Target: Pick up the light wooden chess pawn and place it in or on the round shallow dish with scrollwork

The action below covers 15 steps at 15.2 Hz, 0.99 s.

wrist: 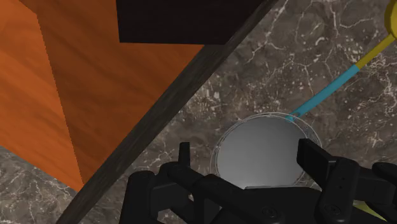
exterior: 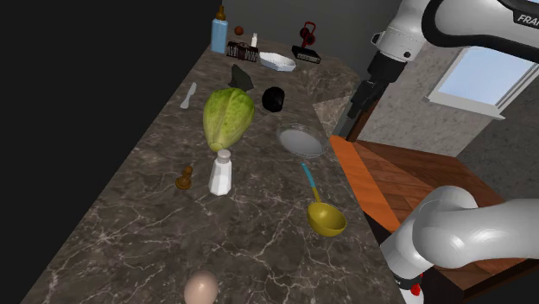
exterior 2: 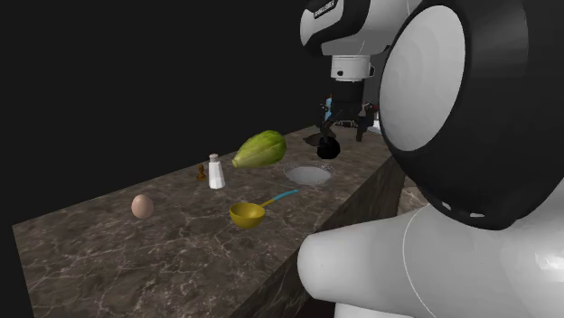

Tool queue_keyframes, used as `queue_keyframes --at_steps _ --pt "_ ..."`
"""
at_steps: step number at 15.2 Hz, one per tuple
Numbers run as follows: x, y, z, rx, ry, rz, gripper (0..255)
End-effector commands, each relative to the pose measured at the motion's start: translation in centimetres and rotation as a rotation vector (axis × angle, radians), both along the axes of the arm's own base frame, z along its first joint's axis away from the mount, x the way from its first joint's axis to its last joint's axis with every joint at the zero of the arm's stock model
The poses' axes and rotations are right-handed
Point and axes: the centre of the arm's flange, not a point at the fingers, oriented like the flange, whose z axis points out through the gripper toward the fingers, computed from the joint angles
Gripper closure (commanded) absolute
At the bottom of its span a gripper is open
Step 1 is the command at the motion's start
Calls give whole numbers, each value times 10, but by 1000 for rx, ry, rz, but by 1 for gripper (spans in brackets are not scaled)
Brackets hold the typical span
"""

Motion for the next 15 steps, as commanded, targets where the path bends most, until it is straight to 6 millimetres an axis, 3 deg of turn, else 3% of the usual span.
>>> queue_keyframes --at_steps 1,15 --pt "0 0 0 0 0 0 0" --pt "63 173 -35 -2 47 15 0"
